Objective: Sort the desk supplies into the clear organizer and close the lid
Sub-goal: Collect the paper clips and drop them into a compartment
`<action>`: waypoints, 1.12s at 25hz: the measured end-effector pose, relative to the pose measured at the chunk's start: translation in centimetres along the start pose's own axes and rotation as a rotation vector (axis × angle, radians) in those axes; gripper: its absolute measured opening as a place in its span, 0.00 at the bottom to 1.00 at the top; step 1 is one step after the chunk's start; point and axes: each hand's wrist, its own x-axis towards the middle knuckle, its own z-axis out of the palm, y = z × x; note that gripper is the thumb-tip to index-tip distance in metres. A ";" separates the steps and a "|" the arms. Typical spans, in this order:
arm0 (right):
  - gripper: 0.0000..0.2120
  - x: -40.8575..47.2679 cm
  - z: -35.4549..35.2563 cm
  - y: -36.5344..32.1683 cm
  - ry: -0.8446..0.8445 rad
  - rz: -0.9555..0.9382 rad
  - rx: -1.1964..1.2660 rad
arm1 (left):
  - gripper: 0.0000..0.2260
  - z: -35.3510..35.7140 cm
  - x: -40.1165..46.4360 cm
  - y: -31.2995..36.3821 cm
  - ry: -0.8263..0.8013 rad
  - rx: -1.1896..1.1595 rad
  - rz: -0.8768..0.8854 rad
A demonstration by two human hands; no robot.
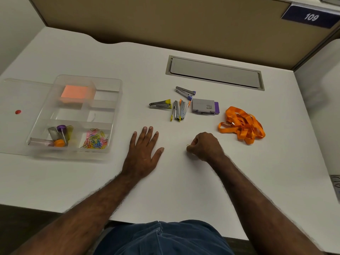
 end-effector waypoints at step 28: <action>0.13 -4.0 2.7 -21.6 0.031 -0.709 0.164 | 0.26 -1.7 -0.6 -1.0 -0.074 -0.351 -0.033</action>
